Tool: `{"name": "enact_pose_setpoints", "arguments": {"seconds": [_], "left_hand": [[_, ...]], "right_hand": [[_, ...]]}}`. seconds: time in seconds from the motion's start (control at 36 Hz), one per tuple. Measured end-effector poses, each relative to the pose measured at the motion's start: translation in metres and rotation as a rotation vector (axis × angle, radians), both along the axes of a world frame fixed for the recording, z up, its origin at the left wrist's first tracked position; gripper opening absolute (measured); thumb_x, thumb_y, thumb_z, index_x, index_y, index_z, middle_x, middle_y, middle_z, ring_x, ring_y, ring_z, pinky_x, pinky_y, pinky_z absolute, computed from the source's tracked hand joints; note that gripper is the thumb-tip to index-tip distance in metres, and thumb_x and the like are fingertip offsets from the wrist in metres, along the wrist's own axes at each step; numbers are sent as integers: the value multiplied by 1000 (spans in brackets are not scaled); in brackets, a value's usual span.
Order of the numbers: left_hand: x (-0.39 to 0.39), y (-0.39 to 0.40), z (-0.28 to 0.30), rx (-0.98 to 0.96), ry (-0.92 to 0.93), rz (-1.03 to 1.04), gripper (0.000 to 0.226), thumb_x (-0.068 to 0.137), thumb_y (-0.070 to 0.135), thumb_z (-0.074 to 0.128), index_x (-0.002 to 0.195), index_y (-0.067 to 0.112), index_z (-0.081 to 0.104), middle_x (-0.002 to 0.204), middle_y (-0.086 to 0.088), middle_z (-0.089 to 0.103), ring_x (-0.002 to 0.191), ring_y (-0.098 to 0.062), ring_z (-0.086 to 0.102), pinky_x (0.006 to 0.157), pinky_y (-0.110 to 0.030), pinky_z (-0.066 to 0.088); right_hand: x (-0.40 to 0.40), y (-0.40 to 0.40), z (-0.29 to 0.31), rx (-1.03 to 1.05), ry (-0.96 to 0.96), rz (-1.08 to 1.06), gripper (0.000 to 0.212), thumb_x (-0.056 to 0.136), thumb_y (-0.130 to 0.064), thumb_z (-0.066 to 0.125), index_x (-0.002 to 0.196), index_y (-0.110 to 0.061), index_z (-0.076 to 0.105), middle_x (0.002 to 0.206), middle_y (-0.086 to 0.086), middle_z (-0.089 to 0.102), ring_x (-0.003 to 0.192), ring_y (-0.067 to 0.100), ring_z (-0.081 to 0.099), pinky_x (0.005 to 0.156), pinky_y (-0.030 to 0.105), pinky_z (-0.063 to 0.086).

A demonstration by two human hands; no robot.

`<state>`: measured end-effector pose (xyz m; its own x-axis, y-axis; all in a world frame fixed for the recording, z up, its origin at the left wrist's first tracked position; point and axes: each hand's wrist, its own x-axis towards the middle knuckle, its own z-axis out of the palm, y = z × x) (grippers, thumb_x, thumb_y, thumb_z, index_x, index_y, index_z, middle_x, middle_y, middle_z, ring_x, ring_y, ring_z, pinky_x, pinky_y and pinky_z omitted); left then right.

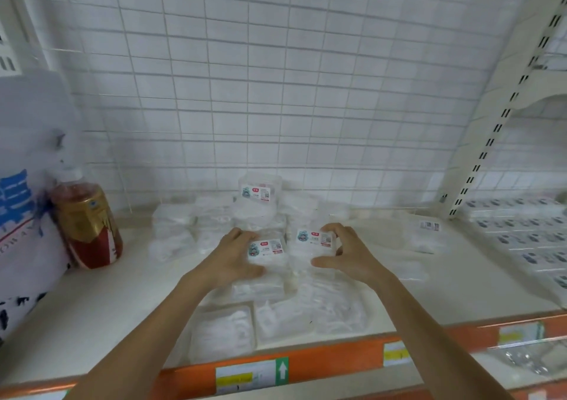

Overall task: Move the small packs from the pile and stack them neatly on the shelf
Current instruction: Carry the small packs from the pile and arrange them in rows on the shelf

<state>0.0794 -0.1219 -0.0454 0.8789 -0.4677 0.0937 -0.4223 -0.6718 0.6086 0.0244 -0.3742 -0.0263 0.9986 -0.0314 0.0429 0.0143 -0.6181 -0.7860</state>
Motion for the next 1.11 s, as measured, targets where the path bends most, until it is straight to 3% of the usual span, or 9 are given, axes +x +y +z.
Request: {"name": "enact_pose_setpoints", "arguments": {"seconds": [0.11,0.19,0.28,0.39,0.58,0.69,0.92,1.0,1.11], "left_hand": [[0,5,6,-14,-151,1,77,67,36,80,132,16,44,121,1,43,116,-18,33,93,-20,25],[-5,0,18,-128,-203,-24,79,57,43,73,127,17,49,113,4,43,110,-14,36,89,-18,25],[-10,-17,29,-168,-268,-88,73,63,30,81,127,17,49,112,6,41,109,-13,35,88,-14,25],[-21,-59,41,-191,-280,-185,70,68,13,78,130,16,45,115,7,38,110,-8,30,86,5,18],[-52,-163,41,-158,-230,-367,69,71,12,73,133,14,41,116,5,34,108,-7,27,83,8,17],[-84,-240,42,-132,-235,-462,77,64,36,64,133,14,41,117,2,37,110,-10,30,84,-3,21],[-162,-387,27,-110,-257,-555,71,71,32,72,132,13,42,121,-1,39,117,-16,34,89,-13,23],[-187,-434,23,-97,-236,-572,75,71,41,74,134,14,41,118,4,37,116,-12,35,87,-13,23],[-213,-484,23,-101,-186,-577,103,50,71,49,135,14,41,115,9,36,109,-2,34,89,-9,24]], "right_hand": [[-8,-1,2,-134,-133,-60,68,67,-23,81,123,-23,44,118,-6,41,107,15,38,94,27,38],[-20,-8,5,-229,-257,-84,68,67,-21,80,124,-21,46,115,-12,40,109,15,35,88,20,27],[-36,-24,5,-336,-346,-106,70,68,-22,79,129,-20,45,118,-11,40,111,17,36,82,13,21],[-68,-55,10,-442,-329,-155,73,73,-26,75,137,-23,39,126,-6,41,112,16,32,91,18,26],[-142,-131,15,-453,-321,-338,72,70,-22,79,132,-20,44,128,-2,45,105,9,30,92,23,31],[-196,-187,18,-462,-307,-471,70,69,-19,79,131,-19,46,130,1,45,109,16,36,91,22,27],[-300,-314,15,-400,-257,-662,69,70,-15,78,132,-18,45,130,4,47,120,23,39,83,14,31],[-331,-361,9,-364,-233,-682,69,69,-13,79,130,-16,47,132,7,47,121,24,41,88,22,34],[-362,-407,-1,-309,-231,-709,70,69,-14,78,131,-18,47,131,4,45,116,19,42,89,29,40]]}}
